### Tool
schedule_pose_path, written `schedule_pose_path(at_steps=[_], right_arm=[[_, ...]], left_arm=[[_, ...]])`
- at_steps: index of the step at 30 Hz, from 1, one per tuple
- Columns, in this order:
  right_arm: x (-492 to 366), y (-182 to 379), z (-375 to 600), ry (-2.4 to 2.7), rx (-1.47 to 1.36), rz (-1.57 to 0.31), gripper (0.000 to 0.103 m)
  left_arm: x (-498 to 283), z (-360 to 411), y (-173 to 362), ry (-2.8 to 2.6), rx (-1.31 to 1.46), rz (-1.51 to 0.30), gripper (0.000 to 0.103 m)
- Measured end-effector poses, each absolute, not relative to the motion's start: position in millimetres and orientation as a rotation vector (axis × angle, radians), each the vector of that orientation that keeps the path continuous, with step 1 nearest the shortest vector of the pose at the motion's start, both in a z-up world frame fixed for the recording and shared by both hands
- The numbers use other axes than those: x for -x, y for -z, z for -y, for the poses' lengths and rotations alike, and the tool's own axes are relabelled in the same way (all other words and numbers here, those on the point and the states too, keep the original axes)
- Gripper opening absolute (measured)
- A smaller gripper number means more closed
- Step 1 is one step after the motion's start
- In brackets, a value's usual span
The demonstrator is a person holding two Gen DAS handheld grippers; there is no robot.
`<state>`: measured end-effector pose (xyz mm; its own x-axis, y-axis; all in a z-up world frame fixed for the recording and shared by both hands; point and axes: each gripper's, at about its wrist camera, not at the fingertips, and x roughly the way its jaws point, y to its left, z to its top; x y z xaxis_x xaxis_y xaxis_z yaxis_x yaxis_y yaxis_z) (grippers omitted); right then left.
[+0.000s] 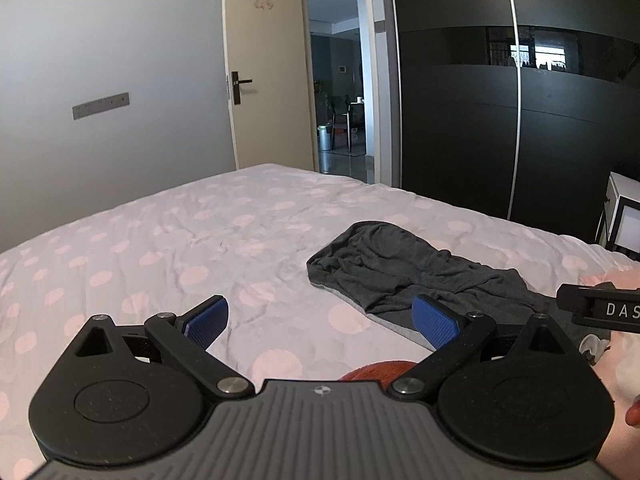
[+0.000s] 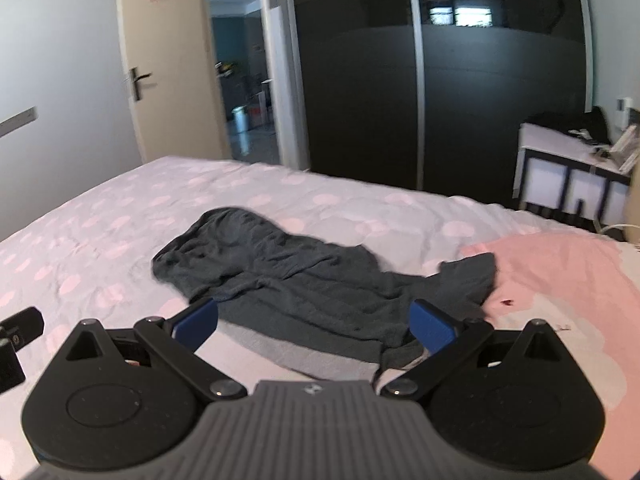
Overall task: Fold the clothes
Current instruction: 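Grasp the dark grey garment edge with the right gripper and lift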
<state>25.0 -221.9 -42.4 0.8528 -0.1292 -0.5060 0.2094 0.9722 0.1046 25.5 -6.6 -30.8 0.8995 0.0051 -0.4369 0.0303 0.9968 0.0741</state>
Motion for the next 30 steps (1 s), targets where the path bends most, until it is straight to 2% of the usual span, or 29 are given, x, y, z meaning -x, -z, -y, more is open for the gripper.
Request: schedule_pose_path(at_steps=[8, 25, 30], right_arm=[[-85, 55, 247, 0.043, 0.020, -0.586, 0.102], [-274, 183, 256, -0.143, 0.200, -0.891, 0.103], [-314, 199, 250, -0.077, 0.209, -0.930, 0.103]], left_arm=[[-47, -24, 29, -0.069, -0.060, -0.504, 0.103], [-91, -116, 72, -0.268, 0.041, -0.658, 0.103], [-92, -150, 77, -0.318, 0.050, -0.668, 0.103]])
